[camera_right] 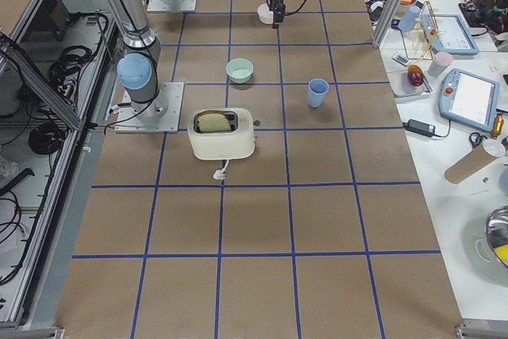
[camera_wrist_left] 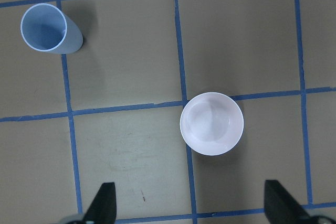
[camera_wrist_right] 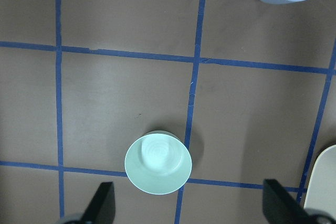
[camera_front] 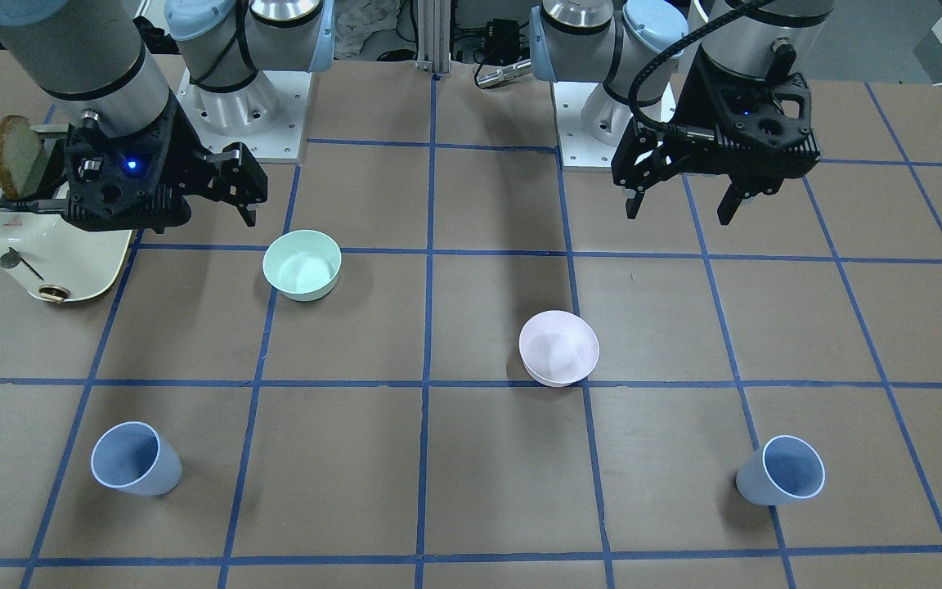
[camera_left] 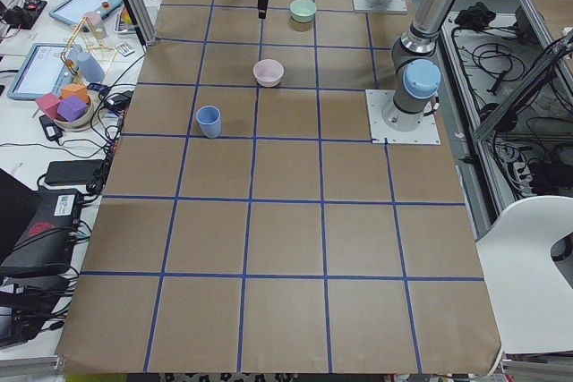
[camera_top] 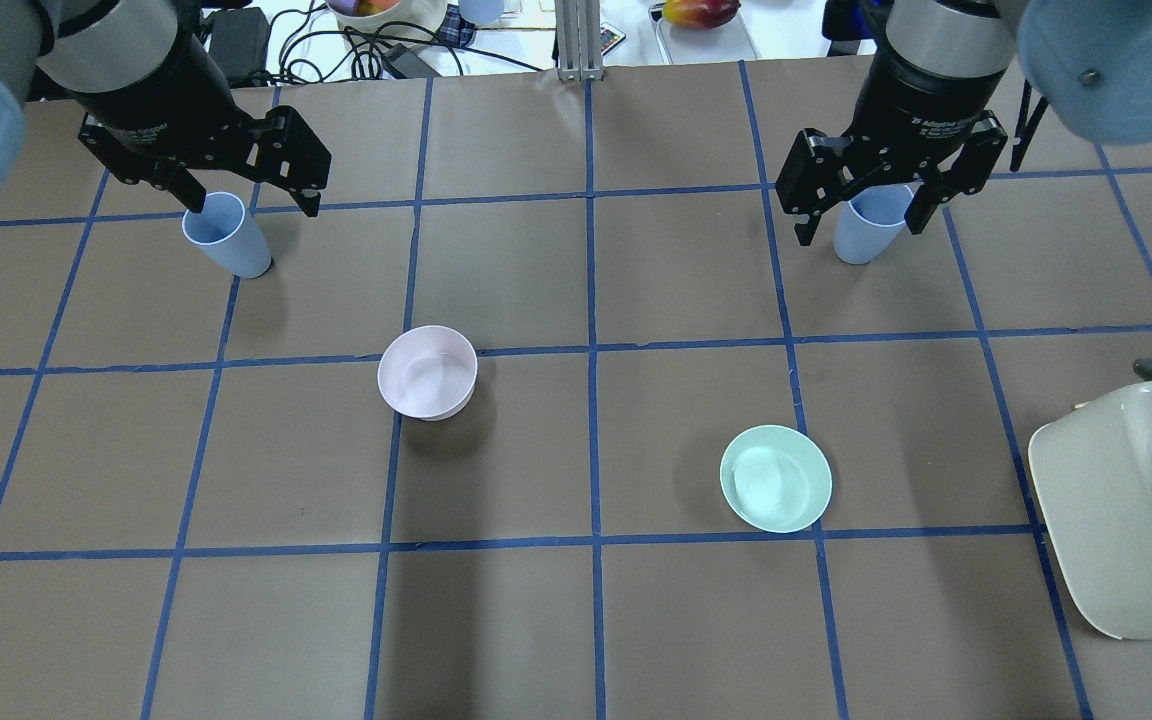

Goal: Stack blue cups with both arms

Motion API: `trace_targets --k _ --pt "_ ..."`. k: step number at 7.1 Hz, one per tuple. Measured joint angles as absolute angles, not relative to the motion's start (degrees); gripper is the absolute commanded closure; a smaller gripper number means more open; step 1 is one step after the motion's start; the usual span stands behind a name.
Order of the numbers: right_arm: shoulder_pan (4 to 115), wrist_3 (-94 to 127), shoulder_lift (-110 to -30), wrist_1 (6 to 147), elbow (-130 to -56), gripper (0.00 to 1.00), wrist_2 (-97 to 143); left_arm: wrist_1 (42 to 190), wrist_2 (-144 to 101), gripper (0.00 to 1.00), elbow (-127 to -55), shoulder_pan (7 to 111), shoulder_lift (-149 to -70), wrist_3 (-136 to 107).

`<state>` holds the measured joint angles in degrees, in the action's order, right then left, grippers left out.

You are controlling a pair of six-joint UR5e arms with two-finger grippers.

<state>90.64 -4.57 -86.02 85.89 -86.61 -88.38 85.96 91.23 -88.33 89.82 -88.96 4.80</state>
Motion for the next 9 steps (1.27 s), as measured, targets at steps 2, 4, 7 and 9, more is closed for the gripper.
trace_targets --k 2,4,7,9 --pt "90.19 -4.55 -86.07 85.74 -86.62 0.0 -88.63 85.9 91.23 0.0 -88.32 89.82 -88.95 4.77" --pt "90.16 -4.36 -86.12 85.64 -86.68 0.0 -88.85 85.89 91.23 0.0 -88.35 89.68 -88.9 4.75" --pt "90.25 -2.35 -86.12 85.57 -86.74 0.0 -89.02 84.0 91.22 0.0 -88.75 88.32 -92.13 5.59" --pt "90.14 -2.19 -85.89 86.25 -86.72 0.0 -89.15 73.42 90.7 0.0 -88.63 84.95 -100.79 10.78"
